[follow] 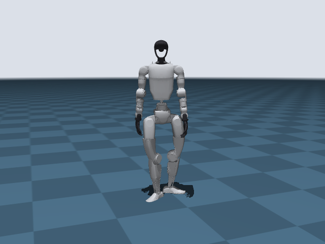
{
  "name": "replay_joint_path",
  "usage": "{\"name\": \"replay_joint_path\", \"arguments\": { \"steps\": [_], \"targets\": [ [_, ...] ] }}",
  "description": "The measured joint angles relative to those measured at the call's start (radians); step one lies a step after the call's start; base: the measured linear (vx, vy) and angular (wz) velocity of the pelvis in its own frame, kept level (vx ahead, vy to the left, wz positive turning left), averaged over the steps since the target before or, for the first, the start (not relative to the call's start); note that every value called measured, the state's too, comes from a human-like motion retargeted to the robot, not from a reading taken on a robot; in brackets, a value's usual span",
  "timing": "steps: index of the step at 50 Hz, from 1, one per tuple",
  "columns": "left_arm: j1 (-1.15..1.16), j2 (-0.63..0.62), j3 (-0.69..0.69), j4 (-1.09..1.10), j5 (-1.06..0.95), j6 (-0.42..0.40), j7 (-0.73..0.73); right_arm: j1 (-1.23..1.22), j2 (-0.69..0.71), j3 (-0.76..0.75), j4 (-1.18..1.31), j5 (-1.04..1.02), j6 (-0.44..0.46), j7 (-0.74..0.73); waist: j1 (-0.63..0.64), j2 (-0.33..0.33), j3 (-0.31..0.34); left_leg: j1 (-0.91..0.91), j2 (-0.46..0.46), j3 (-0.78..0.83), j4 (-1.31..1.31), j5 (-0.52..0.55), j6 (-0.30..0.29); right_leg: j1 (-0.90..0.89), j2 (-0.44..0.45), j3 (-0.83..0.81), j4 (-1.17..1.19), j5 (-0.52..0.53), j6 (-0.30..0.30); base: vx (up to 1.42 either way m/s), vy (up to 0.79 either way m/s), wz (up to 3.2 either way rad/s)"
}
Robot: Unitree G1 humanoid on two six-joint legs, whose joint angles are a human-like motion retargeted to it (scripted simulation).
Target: In place motions
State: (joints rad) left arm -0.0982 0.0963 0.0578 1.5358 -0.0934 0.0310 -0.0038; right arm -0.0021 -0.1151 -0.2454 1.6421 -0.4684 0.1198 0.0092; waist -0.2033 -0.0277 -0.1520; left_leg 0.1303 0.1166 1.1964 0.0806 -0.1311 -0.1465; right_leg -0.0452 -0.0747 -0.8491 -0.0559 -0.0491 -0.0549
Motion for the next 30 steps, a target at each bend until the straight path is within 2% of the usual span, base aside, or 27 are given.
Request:
{"name": "replay_joint_path", "arguments": {
  "steps": [3, 5, 8, 10, 12, 15, 18, 21, 23, 24, 25, 26, 27, 28, 30],
  "targets": [
    [0.018, -0.011, 0.011, -0.02, 0.049, 0.003, -0.029, -0.015, 0.008, 0.035, -0.037, -0.054, 0.009, 0.034, -0.02, 0.004, -0.026, 0.032, 0.014, 0.01, 0.031, 0.067, 0.018, -0.011, 0.001, 0.059, 0.007, -0.006, -0.011, -0.02, -0.18, -1.23],
    [0.027, -0.012, 0.009, -0.02, 0.086, 0.004, -0.005, -0.029, 0.016, 0.066, -0.073, -0.071, 0.004, 0.055, -0.049, -0.017, -0.028, 0.057, 0.024, -0.029, 0.089, 0.129, 0.066, 0.002, -0.019, 0.092, 0.006, -0.005, -0.016, -0.03, -0.2, -1.03],
    [0.024, 0.003, -0.022, 0.003, 0.131, 0.005, 0.013, -0.052, 0.027, 0.093, -0.13, -0.081, -0.007, 0.084, -0.059, -0.075, -0.022, 0.064, 0.047, -0.128, 0.244, 0.162, 0.212, 0.024, -0.074, 0.164, 0.007, -0.001, -0.018, -0.03, -0.23, -1.11],
    [0.02, 0.008, -0.044, 0.024, 0.165, 0.018, 0.016, -0.06, 0.029, 0.093, -0.163, -0.091, -0.013, 0.105, -0.036, -0.104, -0.025, 0.02, 0.086, -0.231, 0.401, 0.131, 0.279, 0.026, -0.097, 0.223, 0.009, 0.003, -0.024, 0.09, -0.15, -1.33],
    [0.016, 0.002, -0.06, 0.044, 0.182, 0.03, 0.025, -0.068, 0.024, 0.086, -0.187, -0.092, -0.018, 0.116, -0.002, -0.099, -0.023, -0.085, 0.135, -0.414, 0.569, 0.073, 0.256, 0.017, -0.088, 0.277, 0.014, 0.008, -0.034, 0.07, -0.11, -1.34],
    [0.012, -0.018, -0.069, 0.048, 0.163, 0.029, 0.028, -0.093, 0.011, 0.078, -0.206, -0.076, -0.023, 0.11, 0.05, -0.085, -0.001, -0.223, 0.072, -0.694, 0.654, 0.023, 0.191, -0.002, -0.074, 0.364, 0.024, 0.02, -0.044, -0.05, -0.03, -1.41],
    [0.009, -0.037, -0.064, 0.029, 0.147, 0.017, 0.012, -0.117, -0.008, 0.072, -0.214, -0.062, -0.021, 0.108, 0.08, -0.076, 0.033, -0.272, 0.022, -0.764, 0.606, -0.029, 0.206, -0.015, -0.079, 0.435, 0.038, 0.031, -0.043, -0.05, 0.02, -1.2],
    [0.014, -0.05, -0.067, 0.019, 0.151, 0.008, -0.01, -0.127, -0.024, 0.066, -0.211, -0.06, -0.009, 0.118, 0.103, -0.048, 0.054, -0.302, -0.049, -0.851, 0.452, -0.059, 0.192, -0.025, -0.059, 0.496, 0.046, 0.039, -0.042, 0.04, 0.05, -1.09],
    [0.02, -0.053, -0.072, 0.022, 0.159, 0.008, -0.035, -0.129, -0.031, 0.063, -0.198, -0.06, -0.003, 0.119, 0.115, -0.018, 0.068, -0.303, -0.095, -0.922, 0.3, -0.049, 0.16, -0.023, -0.025, 0.533, 0.049, 0.041, -0.043, 0.11, 0.04, -1.12],
    [0.024, -0.052, -0.075, 0.028, 0.164, 0.01, -0.049, -0.129, -0.033, 0.062, -0.189, -0.059, 0.001, 0.115, 0.121, -0.005, 0.076, -0.3, -0.113, -0.939, 0.223, -0.012, 0.158, -0.018, -0.007, 0.552, 0.052, 0.041, -0.043, 0.14, 0.04, -1.17],
    [0.028, -0.051, -0.079, 0.034, 0.169, 0.014, -0.062, -0.128, -0.034, 0.061, -0.178, -0.056, 0.004, 0.109, 0.126, 0.007, 0.084, -0.296, -0.129, -0.946, 0.147, 0.04, 0.165, -0.012, 0.009, 0.572, 0.054, 0.04, -0.042, 0.21, 0.07, -1.06],
    [0.039, -0.051, -0.084, 0.042, 0.174, 0.016, -0.064, -0.12, -0.034, 0.062, -0.167, -0.053, 0.008, 0.101, 0.123, 0.007, 0.08, -0.28, -0.169, -1.011, 0.108, 0.041, 0.196, -0.008, 0.008, 0.588, 0.059, 0.038, -0.038, 0.26, 0.1, -0.84],
    [0.048, -0.05, -0.087, 0.051, 0.179, 0.018, -0.065, -0.115, -0.035, 0.063, -0.155, -0.052, 0.012, 0.095, 0.112, 0.011, 0.076, -0.265, -0.175, -1.017, 0.081, 0.048, 0.209, -0.006, 0.01, 0.598, 0.064, 0.036, -0.035, 0.28, 0.12, -0.43],
    [0.052, -0.048, -0.084, 0.061, 0.183, 0.019, -0.065, -0.115, -0.037, 0.065, -0.142, -0.054, 0.016, 0.093, 0.09, 0.024, 0.071, -0.255, -0.111, -0.903, 0.075, 0.063, 0.186, -0.008, 0.018, 0.595, 0.07, 0.032, -0.032, 0.23, 0.1, -0.36],
    [0.054, -0.045, -0.06, 0.09, 0.197, 0.028, -0.062, -0.11, -0.03, 0.075, -0.121, -0.06, 0.035, 0.087, 0.059, 0.024, 0.054, -0.249, -0.139, -0.893, 0.043, 0.074, 0.195, -0.024, 0.011, 0.627, 0.08, 0.033, -0.027, 0.17, 0.07, -0.53]
  ]
}}
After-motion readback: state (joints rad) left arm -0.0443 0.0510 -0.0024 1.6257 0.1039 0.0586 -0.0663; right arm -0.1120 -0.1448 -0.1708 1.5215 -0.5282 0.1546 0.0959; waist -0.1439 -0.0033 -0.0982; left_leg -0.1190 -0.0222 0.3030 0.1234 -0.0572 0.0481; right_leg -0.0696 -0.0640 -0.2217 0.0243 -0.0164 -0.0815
